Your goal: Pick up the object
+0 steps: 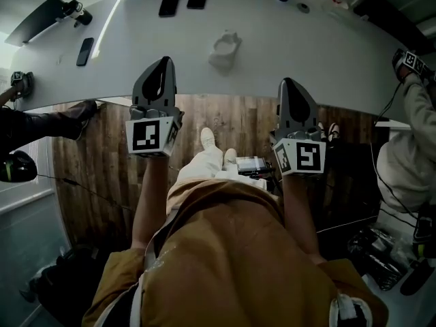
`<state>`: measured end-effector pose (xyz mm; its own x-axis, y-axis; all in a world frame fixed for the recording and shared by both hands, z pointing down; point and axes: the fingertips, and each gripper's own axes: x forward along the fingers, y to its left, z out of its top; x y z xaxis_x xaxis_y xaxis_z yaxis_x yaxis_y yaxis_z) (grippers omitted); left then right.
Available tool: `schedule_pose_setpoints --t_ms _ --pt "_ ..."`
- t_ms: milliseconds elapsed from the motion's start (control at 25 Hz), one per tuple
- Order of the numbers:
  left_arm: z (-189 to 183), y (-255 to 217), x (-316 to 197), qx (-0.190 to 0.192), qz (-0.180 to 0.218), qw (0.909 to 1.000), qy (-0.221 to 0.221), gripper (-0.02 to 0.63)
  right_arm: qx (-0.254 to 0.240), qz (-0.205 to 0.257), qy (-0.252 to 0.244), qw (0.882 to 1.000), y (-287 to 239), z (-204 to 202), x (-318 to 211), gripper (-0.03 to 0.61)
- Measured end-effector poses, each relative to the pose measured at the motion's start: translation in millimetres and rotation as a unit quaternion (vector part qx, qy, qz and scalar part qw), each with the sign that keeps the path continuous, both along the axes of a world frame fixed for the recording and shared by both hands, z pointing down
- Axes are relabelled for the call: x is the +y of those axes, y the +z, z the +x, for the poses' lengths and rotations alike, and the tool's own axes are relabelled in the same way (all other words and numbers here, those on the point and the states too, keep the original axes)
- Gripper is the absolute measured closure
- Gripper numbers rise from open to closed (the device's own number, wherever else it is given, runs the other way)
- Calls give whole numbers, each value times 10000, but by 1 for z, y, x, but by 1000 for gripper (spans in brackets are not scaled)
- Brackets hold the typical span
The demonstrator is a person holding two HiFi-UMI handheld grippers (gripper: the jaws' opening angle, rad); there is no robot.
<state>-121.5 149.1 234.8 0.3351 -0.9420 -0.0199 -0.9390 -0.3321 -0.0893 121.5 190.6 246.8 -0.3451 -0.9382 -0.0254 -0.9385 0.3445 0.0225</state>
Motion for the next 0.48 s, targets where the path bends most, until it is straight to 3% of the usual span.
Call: schedule_pose_setpoints --t_ms 480 --pt "-42 8 -93 123 -127 9997 187 607 26 -24 121 9999 0 -38 -88 572"
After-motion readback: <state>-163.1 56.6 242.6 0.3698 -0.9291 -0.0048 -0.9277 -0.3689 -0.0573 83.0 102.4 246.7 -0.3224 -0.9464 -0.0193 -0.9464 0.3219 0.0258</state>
